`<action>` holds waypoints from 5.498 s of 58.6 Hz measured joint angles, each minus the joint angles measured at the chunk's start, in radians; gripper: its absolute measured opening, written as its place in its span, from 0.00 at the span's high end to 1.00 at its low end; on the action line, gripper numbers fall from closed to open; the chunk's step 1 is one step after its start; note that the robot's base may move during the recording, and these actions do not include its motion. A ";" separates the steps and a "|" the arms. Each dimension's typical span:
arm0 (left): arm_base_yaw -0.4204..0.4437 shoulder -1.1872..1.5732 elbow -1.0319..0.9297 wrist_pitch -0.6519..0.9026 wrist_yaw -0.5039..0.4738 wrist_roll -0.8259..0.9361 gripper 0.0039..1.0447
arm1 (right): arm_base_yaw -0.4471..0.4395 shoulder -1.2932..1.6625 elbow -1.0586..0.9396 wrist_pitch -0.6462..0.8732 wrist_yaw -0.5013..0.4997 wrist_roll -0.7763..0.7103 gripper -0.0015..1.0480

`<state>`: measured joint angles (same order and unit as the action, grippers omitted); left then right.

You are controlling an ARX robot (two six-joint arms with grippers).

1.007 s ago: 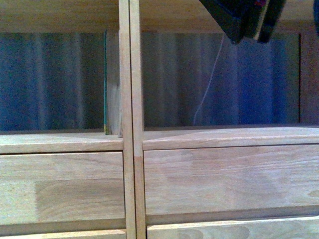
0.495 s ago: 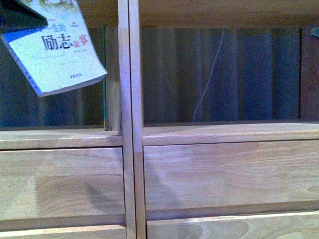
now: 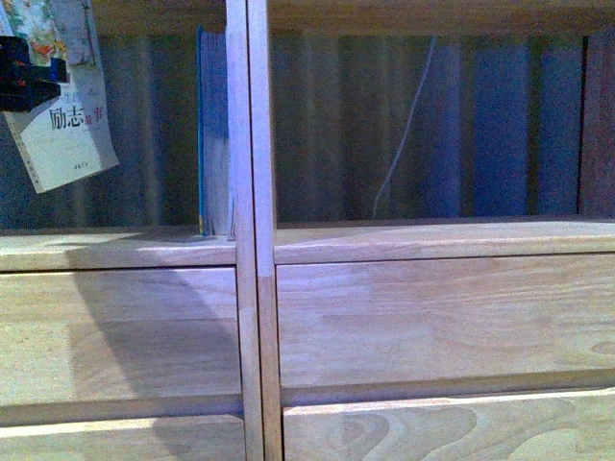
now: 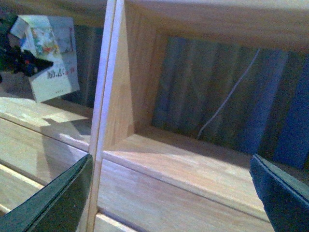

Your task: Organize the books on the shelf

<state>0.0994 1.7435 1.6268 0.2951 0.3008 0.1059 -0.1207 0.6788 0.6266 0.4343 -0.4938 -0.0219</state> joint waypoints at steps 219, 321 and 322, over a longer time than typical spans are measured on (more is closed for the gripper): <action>-0.096 -1.654 -1.521 -0.315 -0.299 -0.113 0.98 | 0.119 -0.673 -0.613 -0.436 0.493 0.019 0.97; -0.096 -1.738 -1.615 -0.300 -0.301 -0.111 0.07 | 0.119 -0.673 -0.613 -0.436 0.493 0.021 0.07; -0.096 -1.738 -1.615 -0.300 -0.301 -0.111 0.07 | 0.119 -0.673 -0.613 -0.436 0.493 0.021 0.07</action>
<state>0.0032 0.0059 0.0116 -0.0048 0.0002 -0.0051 -0.0017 0.0059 0.0139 -0.0017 -0.0010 -0.0013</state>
